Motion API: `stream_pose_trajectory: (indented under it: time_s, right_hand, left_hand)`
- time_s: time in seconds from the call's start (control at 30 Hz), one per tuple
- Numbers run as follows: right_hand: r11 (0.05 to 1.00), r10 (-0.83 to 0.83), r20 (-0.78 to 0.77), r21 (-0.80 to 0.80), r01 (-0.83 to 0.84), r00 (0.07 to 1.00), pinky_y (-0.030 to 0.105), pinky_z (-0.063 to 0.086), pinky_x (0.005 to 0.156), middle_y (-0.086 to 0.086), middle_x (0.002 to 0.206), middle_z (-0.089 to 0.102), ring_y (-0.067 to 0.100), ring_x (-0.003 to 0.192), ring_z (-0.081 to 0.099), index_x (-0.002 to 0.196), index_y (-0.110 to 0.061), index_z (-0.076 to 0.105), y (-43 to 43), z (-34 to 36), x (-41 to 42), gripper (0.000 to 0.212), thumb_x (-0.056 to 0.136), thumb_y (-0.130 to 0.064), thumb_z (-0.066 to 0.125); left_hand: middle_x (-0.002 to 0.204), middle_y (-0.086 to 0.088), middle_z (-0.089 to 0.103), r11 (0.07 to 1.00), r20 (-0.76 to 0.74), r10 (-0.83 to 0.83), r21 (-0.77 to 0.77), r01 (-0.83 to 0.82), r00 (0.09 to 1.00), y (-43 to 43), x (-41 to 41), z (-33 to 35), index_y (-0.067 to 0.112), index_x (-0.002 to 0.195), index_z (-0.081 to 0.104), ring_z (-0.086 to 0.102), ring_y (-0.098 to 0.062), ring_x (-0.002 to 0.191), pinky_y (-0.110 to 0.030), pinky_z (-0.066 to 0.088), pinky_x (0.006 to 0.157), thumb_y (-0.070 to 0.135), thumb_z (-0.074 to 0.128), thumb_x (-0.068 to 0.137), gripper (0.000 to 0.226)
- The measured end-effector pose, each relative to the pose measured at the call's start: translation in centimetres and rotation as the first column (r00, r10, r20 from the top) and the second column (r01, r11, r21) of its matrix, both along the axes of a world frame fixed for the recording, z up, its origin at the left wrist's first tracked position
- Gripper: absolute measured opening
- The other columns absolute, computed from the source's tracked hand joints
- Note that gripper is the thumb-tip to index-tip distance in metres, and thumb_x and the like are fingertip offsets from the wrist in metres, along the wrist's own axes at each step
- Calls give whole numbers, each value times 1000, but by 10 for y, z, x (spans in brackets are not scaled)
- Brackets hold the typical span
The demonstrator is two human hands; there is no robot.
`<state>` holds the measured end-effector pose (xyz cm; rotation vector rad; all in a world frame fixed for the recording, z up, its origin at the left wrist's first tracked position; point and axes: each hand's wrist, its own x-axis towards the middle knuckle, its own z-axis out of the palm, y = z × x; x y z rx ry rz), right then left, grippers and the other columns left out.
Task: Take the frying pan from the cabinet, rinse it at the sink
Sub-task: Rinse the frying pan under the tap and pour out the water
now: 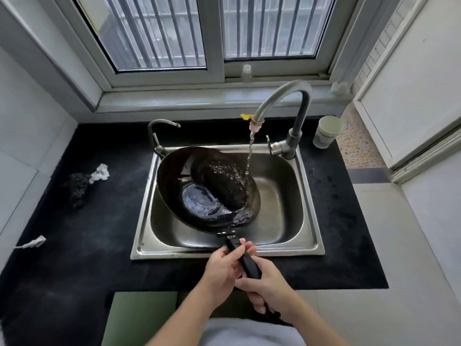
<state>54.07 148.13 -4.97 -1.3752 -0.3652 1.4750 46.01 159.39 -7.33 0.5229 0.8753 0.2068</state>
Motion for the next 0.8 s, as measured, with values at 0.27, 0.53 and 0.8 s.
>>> stream_pose_trajectory:
  time_s: [0.27,0.53,0.8]
  right_hand:
    - [997,-56,-99,-52,51,994,20,31,32,-1,56,44,10,37,35,93,-6,52,-7,-8,-8,17,87,-2,68]
    - [990,-84,-179,-128,61,980,20,31,32,7,57,35,13,36,32,95,-8,47,-11,-30,-14,27,84,-4,71]
    - [990,-82,-227,-133,53,970,21,32,31,9,62,36,12,36,35,116,5,47,-16,-39,-19,47,82,-10,77]
  left_hand:
    - [104,-17,72,997,-6,-62,41,62,998,-3,-11,-11,-3,112,61,70,-24,101,-36,55,93,-4,55,93,21]
    - [91,-12,73,978,-94,-138,144,150,986,-3,-14,-20,-4,108,63,71,-22,93,-29,57,81,-6,58,92,17]
    - [90,-9,77,944,-191,-190,232,233,963,-5,-20,-30,2,103,67,72,-27,98,-40,56,89,-2,65,88,16]
